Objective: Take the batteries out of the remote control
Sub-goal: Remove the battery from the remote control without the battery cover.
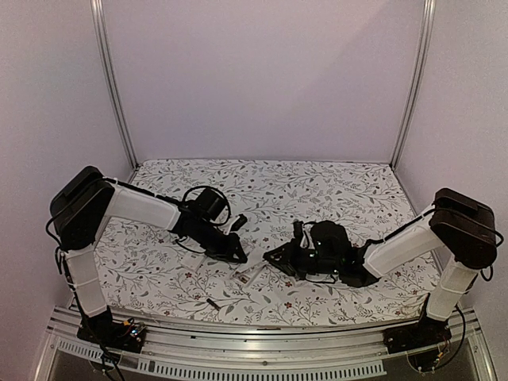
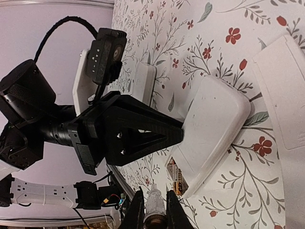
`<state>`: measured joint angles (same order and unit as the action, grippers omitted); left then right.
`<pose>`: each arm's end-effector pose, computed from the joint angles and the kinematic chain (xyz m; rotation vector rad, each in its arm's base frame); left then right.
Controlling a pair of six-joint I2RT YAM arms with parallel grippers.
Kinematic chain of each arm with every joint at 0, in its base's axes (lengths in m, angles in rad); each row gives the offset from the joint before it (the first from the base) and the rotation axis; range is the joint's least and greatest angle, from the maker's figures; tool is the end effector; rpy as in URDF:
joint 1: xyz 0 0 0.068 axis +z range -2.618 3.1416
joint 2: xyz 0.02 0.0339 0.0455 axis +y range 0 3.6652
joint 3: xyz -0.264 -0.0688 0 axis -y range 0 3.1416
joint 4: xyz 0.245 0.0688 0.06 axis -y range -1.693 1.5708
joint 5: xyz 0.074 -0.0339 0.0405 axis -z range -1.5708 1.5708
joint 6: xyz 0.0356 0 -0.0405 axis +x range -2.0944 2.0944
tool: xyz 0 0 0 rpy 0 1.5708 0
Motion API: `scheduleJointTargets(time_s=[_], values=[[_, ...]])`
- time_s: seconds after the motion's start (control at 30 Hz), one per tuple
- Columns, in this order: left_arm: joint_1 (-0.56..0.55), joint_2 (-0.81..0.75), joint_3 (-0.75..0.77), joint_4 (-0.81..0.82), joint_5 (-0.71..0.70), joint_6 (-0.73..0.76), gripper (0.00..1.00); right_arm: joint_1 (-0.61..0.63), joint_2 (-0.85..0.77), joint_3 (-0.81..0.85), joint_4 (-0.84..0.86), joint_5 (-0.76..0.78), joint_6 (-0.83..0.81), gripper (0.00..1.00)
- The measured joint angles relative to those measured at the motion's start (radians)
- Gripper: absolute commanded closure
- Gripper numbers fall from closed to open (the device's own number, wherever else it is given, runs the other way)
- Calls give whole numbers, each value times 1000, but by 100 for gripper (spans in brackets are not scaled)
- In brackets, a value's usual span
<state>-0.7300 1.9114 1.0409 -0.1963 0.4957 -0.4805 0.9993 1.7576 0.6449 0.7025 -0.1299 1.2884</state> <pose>0.2591 -0.2546 0.1214 0.5361 2.7906 -1.0055 0.1754 0.2813 0.1361 0.2406 2.3518 1.4731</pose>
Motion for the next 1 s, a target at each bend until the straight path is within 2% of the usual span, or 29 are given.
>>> scheduleJointTargets(time_s=[0.4, 0.6, 1.0], values=[[-8, 0, 5, 4, -26, 2, 89, 2, -162, 34, -228, 107, -134, 100], [-10, 0, 6, 4, -29, 3, 89, 9, -163, 42, -299, 136, -163, 100], [-10, 0, 7, 4, -32, 3, 89, 25, -91, 90, -338, 152, -174, 100]])
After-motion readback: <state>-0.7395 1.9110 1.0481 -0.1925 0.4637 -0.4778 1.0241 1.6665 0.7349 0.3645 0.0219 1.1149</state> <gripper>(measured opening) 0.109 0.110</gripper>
